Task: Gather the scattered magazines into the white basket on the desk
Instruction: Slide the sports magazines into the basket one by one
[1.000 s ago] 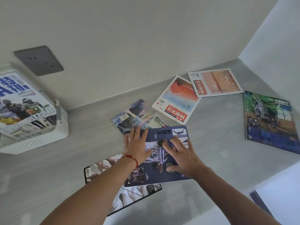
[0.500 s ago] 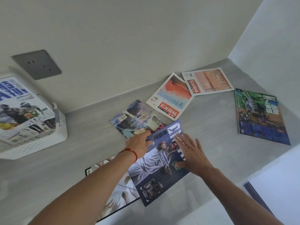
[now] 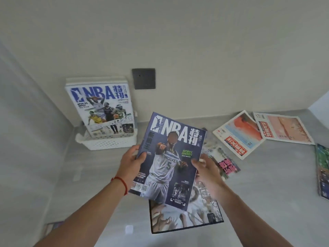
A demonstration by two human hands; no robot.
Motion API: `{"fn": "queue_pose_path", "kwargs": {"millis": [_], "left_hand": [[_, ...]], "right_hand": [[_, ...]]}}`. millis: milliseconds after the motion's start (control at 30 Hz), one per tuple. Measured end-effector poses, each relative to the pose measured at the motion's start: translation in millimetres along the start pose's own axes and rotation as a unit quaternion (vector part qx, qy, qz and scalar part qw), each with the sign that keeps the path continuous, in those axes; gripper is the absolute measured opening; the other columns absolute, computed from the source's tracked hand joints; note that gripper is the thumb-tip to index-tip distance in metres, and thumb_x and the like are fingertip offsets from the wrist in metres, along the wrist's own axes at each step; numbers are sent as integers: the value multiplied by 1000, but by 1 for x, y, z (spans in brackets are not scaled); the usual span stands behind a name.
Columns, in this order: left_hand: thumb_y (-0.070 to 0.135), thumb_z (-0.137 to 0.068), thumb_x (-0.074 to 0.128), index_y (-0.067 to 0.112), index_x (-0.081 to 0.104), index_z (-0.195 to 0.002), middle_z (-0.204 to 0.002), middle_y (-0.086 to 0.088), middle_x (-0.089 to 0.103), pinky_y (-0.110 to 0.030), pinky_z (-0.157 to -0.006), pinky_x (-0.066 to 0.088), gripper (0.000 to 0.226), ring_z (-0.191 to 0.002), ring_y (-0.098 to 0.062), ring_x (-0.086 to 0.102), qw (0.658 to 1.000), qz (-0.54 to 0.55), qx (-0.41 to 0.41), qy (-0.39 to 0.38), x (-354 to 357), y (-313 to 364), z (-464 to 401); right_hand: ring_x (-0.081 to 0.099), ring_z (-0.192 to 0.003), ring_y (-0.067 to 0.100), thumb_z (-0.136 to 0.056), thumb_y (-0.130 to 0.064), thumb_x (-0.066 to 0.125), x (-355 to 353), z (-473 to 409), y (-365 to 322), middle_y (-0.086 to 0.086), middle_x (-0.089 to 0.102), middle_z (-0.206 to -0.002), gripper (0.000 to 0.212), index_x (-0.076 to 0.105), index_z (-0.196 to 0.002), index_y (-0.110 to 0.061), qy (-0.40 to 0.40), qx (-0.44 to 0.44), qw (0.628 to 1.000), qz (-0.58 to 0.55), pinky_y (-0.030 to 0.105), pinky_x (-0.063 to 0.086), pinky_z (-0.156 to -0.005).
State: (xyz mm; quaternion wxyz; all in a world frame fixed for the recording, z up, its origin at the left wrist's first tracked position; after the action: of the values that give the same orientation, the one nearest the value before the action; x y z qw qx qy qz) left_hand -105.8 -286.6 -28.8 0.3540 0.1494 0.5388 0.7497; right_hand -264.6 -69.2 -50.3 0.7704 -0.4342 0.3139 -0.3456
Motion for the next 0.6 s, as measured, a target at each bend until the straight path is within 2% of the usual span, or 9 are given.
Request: {"fn": "queue_pose_path", "kwargs": {"millis": [67, 133, 200, 300, 367, 433, 500, 533, 600], "left_hand": [[14, -99, 64, 28, 69, -106, -101, -5, 80, -56, -87, 61, 17, -96, -33, 76, 999, 15, 12, 32, -38, 3, -1], [14, -100, 63, 25, 68, -105, -106, -3, 78, -56, -88, 60, 14, -98, -32, 75, 997, 5, 48, 55, -74, 12, -4], [12, -98, 64, 19, 66, -104, -107, -2, 73, -50, -87, 60, 9, -97, -30, 72, 990, -48, 99, 91, -106, 27, -12], [1, -91, 69, 3, 65, -100, -97, -14, 69, -42, -83, 54, 9, -87, -32, 64, 965, -133, 170, 150, -151, 55, -29], [2, -90, 70, 6, 64, -94, -93, -20, 69, -42, -82, 54, 8, -83, -31, 64, 945, -169, 208, 188, -177, 72, -40], [8, -92, 69, 17, 64, -86, -83, -12, 71, -36, -78, 55, 12, -76, -24, 65, 926, -185, 227, 237, -199, 84, -52], [14, -92, 67, 19, 67, -82, -77, -4, 72, -35, -78, 57, 11, -76, -25, 69, 910, -206, 221, 284, -216, 91, -66], [15, -92, 66, 20, 68, -81, -76, -3, 73, -36, -79, 59, 13, -76, -26, 70, 911, -203, 207, 294, -222, 92, -73], [12, -93, 65, 19, 72, -81, -78, -6, 74, -40, -83, 62, 16, -79, -27, 73, 926, -170, 172, 291, -227, 90, -87]], "right_hand": [[76, -90, 19, -99, -17, 62, 26, -9, -30, -2, 78, -102, 24, 61, -123, -22, -40, -37, 997, 55, 46, 62, -82], [77, -84, 21, -95, -17, 66, 57, -18, -67, -1, 79, -94, 15, 63, -110, -20, -50, -111, 982, 142, 46, 61, -79], [72, -75, 19, -89, -21, 68, 88, -23, -108, -7, 75, -81, 4, 64, -89, -22, -23, -183, 957, 226, 33, 57, -66], [54, -58, 9, -84, -26, 66, 128, -26, -163, -11, 58, -61, 25, 51, -65, -18, 41, -265, 918, 293, 21, 34, -50], [51, -57, 7, -87, -26, 64, 151, -29, -190, -10, 56, -60, 27, 51, -65, -17, 49, -297, 909, 289, 25, 33, -51], [53, -59, 13, -92, -25, 63, 171, -34, -210, -6, 60, -65, 23, 57, -71, -16, 51, -323, 903, 278, 27, 35, -55], [51, -56, 7, -96, -26, 61, 187, -40, -224, -8, 58, -62, 25, 59, -74, -15, 59, -346, 893, 281, 16, 35, -51], [49, -55, 3, -98, -27, 60, 193, -43, -229, -11, 56, -60, 26, 61, -74, -15, 62, -348, 893, 278, 10, 32, -48], [52, -56, 9, -99, -29, 58, 205, -51, -232, -8, 60, -62, 29, 66, -78, -12, 60, -334, 901, 271, 15, 34, -50]]}}
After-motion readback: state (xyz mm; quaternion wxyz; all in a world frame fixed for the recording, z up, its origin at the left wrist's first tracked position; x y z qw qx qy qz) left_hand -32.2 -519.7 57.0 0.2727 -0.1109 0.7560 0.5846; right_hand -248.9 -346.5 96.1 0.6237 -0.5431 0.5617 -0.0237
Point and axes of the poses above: each hand's wrist, its own z-axis away from the middle knuckle, its own x-axis out of the palm, y = z × x, the point moved 1 cm from there along -z, towards the middle knuckle
